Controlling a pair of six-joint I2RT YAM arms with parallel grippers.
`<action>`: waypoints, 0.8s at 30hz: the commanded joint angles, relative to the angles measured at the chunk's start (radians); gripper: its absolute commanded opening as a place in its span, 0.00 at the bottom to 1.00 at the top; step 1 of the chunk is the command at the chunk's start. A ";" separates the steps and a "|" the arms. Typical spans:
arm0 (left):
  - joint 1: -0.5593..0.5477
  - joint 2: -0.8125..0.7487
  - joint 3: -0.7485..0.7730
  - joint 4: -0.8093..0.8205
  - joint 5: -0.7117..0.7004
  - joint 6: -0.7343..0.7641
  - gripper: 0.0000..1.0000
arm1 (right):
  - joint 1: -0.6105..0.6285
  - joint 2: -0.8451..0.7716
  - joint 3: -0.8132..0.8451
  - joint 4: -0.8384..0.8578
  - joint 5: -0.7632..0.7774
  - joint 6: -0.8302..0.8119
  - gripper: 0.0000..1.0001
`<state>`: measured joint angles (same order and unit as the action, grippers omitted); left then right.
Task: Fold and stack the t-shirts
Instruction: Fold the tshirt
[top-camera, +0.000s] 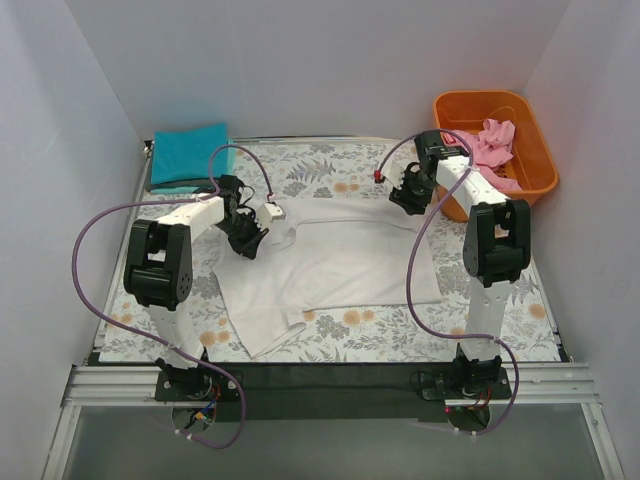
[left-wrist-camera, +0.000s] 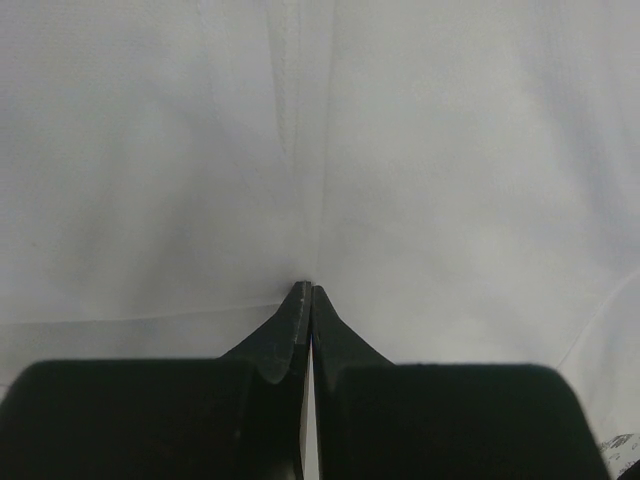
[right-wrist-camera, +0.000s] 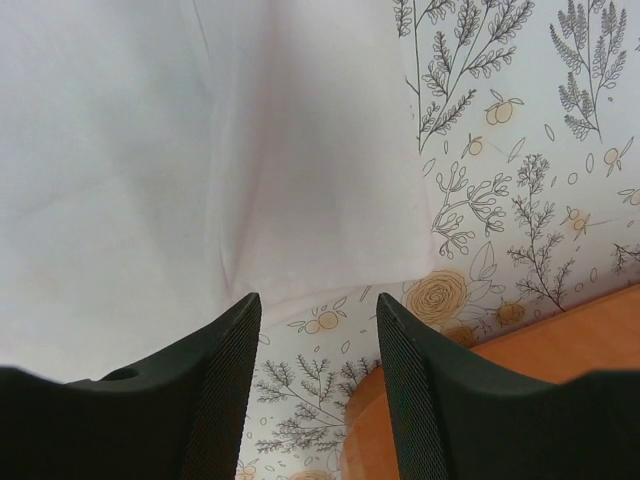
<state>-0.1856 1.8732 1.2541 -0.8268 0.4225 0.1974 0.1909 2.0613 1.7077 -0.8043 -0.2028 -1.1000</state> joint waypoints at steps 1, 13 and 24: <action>-0.005 -0.020 0.041 -0.015 0.018 0.004 0.00 | 0.004 -0.047 0.043 -0.099 -0.043 -0.072 0.48; -0.005 -0.040 0.108 -0.071 0.026 0.010 0.00 | 0.004 0.008 0.006 -0.093 -0.015 -0.063 0.52; -0.015 -0.029 0.025 0.026 0.002 -0.019 0.42 | 0.004 0.026 0.009 -0.090 -0.003 -0.052 0.57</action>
<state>-0.1936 1.8687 1.2953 -0.8539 0.4313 0.1860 0.1913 2.0880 1.7103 -0.8623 -0.2081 -1.1038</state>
